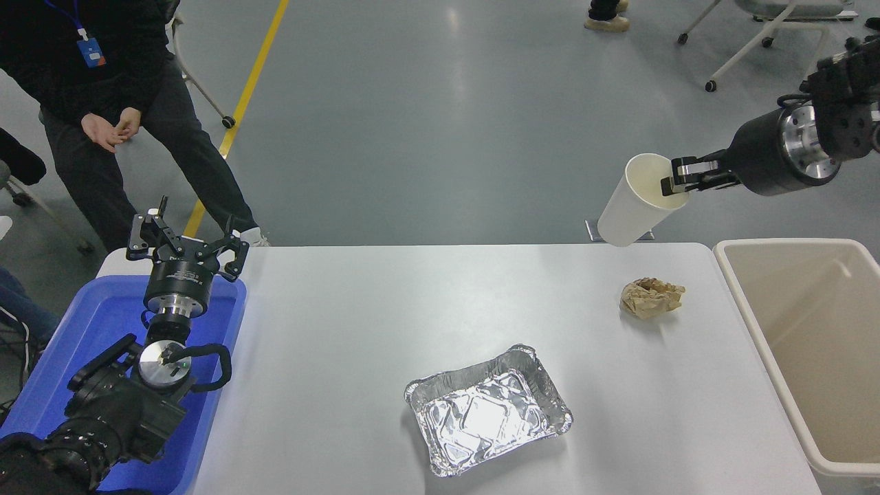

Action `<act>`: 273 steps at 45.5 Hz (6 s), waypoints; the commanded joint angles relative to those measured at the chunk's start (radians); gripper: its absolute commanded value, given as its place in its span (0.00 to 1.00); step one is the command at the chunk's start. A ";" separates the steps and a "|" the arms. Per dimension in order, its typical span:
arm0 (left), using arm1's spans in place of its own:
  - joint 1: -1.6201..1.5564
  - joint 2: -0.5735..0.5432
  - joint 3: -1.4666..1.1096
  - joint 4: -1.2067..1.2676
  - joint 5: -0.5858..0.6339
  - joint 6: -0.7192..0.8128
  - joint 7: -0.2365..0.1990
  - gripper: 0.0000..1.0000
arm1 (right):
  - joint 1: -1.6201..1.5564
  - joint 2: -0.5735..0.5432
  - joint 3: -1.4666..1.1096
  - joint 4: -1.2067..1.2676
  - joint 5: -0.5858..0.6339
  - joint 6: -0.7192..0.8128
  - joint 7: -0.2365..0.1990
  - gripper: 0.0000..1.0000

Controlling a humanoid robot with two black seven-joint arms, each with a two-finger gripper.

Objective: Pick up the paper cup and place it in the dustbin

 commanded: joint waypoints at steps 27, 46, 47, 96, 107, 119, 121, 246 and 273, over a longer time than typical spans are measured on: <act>0.000 0.000 0.000 0.000 -0.001 0.000 0.000 0.99 | -0.536 -0.193 0.161 -0.646 0.670 -0.306 -0.002 0.00; 0.000 -0.001 0.000 0.000 -0.001 0.000 0.000 0.99 | -1.067 -0.049 0.668 -0.704 0.879 -0.684 -0.002 0.00; 0.000 -0.001 0.000 0.000 0.000 0.000 0.000 0.99 | -1.096 -0.034 0.693 -0.722 0.880 -0.688 -0.002 0.00; 0.000 -0.001 0.000 0.001 -0.001 0.000 0.000 0.99 | -1.432 0.371 0.940 -1.047 0.882 -0.687 0.000 0.00; 0.000 -0.001 0.002 0.001 -0.001 0.000 0.000 0.99 | -1.430 0.374 0.940 -1.046 0.882 -0.688 0.002 0.56; 0.000 -0.001 0.002 0.000 -0.001 0.000 0.000 0.99 | -1.424 0.380 0.938 -1.041 0.879 -0.684 0.002 1.00; 0.000 -0.001 0.000 0.000 -0.001 0.000 0.000 0.99 | -1.423 0.380 0.938 -1.034 0.879 -0.679 0.002 1.00; 0.000 0.000 0.002 0.001 -0.001 0.000 0.000 0.99 | -1.005 0.434 1.373 -0.770 0.279 -0.389 0.005 1.00; 0.000 0.000 0.002 0.000 -0.001 0.000 0.000 0.99 | -0.756 0.397 0.669 -0.574 0.266 -0.365 0.008 1.00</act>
